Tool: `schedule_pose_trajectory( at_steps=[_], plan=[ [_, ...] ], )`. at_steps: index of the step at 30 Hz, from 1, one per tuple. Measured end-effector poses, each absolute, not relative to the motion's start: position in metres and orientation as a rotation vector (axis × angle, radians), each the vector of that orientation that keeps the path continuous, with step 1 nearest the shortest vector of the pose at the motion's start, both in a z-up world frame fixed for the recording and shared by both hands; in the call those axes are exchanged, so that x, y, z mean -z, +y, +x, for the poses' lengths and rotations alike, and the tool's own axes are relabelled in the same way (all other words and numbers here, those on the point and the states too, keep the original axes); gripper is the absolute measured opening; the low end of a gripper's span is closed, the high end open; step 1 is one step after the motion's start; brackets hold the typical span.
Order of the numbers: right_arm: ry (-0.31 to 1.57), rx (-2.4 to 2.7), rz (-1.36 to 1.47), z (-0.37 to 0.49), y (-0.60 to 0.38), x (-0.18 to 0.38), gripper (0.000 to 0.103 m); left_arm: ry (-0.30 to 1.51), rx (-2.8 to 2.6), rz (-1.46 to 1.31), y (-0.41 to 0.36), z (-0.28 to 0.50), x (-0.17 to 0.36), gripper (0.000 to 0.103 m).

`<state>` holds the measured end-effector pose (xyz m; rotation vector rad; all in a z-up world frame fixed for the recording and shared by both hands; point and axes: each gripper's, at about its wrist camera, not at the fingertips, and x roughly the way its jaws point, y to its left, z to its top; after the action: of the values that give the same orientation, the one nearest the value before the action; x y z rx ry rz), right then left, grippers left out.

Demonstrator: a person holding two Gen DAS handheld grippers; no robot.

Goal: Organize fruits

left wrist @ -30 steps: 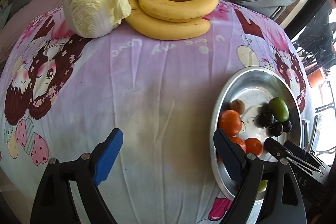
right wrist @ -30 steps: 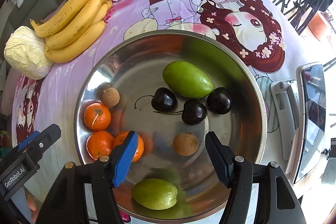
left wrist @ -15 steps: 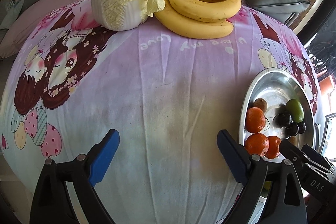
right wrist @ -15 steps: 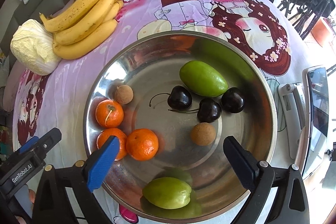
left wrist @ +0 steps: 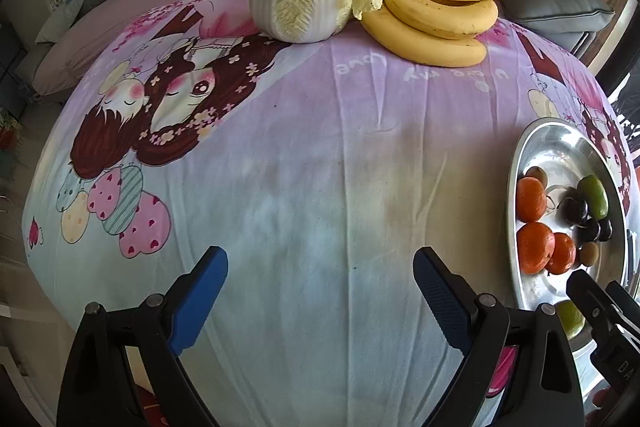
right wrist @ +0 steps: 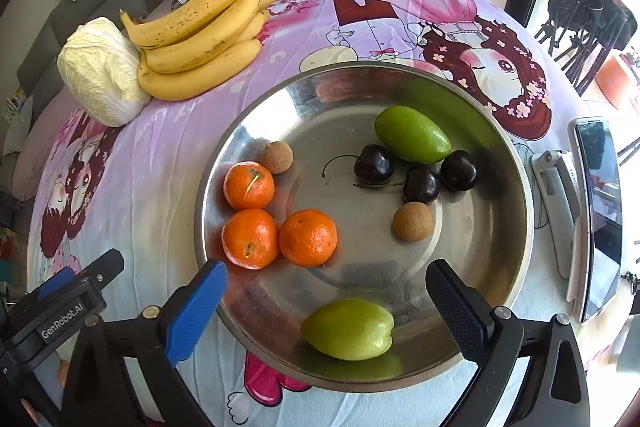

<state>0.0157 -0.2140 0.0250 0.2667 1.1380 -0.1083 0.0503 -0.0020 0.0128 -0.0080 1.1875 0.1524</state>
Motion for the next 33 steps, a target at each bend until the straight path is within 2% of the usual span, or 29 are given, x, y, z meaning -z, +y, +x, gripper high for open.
schedule_pose_trajectory(
  at_steps=[16,33],
  plan=[
    [1.072,0.072,0.204,-0.024,-0.196,-0.030,0.101,1.154,-0.133,-0.008,0.007,0.004,-0.015,0.094],
    [1.079,0.086,0.186,-0.025,-0.195,-0.028,0.101,1.184,-0.143,0.029,0.005,-0.002,-0.008,0.094]
  ],
)
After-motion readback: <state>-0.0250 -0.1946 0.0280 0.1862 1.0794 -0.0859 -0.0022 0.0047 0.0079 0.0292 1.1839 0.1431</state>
